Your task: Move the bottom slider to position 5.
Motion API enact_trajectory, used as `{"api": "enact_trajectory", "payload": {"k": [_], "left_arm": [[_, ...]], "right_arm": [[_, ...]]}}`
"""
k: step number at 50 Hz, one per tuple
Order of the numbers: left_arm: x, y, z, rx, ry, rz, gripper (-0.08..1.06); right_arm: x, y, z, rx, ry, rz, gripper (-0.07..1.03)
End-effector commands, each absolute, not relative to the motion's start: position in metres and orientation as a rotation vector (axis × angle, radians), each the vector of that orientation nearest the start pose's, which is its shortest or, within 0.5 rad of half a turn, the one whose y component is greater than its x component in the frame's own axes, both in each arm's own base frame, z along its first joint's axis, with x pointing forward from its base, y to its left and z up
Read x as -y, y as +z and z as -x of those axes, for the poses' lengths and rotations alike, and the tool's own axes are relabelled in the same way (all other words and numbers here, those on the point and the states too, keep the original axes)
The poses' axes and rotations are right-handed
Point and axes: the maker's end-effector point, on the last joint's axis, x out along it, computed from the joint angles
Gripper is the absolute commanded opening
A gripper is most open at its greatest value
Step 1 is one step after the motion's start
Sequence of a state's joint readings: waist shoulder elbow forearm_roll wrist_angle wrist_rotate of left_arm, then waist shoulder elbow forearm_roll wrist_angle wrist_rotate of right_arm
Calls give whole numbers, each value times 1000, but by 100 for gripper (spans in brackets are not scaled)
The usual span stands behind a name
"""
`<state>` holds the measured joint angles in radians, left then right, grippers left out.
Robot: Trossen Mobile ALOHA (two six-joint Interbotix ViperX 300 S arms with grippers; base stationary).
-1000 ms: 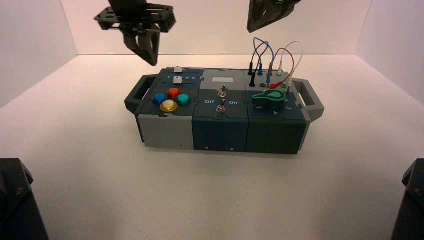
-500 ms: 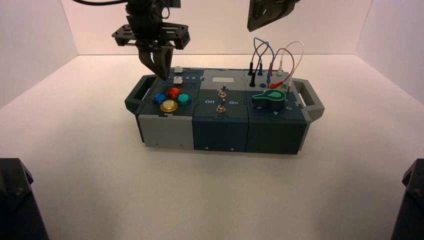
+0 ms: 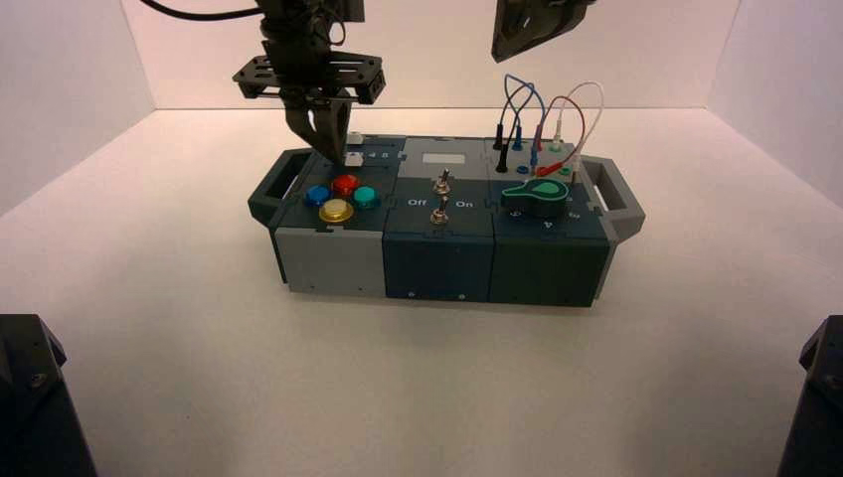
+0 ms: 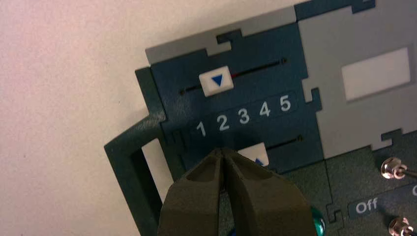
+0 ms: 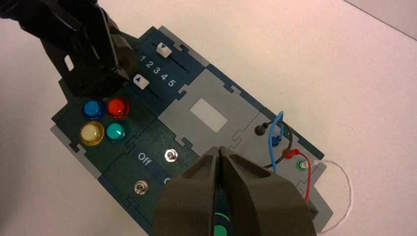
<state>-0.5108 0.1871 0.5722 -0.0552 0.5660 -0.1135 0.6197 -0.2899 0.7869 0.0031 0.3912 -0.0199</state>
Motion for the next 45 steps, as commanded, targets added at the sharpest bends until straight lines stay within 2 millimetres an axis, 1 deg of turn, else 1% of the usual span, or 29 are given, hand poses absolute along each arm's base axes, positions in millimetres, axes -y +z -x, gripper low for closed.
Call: {"api": "enact_trajectory", "payload": {"k": [1, 10, 18, 37, 45], "left_arm": [[195, 41, -333, -1295, -360, -174, -3], [200, 36, -330, -1307, -366, -181, -3], [206, 36, -326, -1307, -375, -184, -3], [211, 34, -320, -1317, -378, -186, -3], [216, 36, -319, -1311, -384, -184, -3]], "right_arm": [[-207, 171, -289, -796, 594, 274, -2], [-206, 171, -289, -799, 592, 274, -2], [-207, 171, -289, -796, 594, 277, -2], [-206, 171, -289, -794, 592, 279, -2], [-206, 171, -289, -797, 591, 280, -2]]}}
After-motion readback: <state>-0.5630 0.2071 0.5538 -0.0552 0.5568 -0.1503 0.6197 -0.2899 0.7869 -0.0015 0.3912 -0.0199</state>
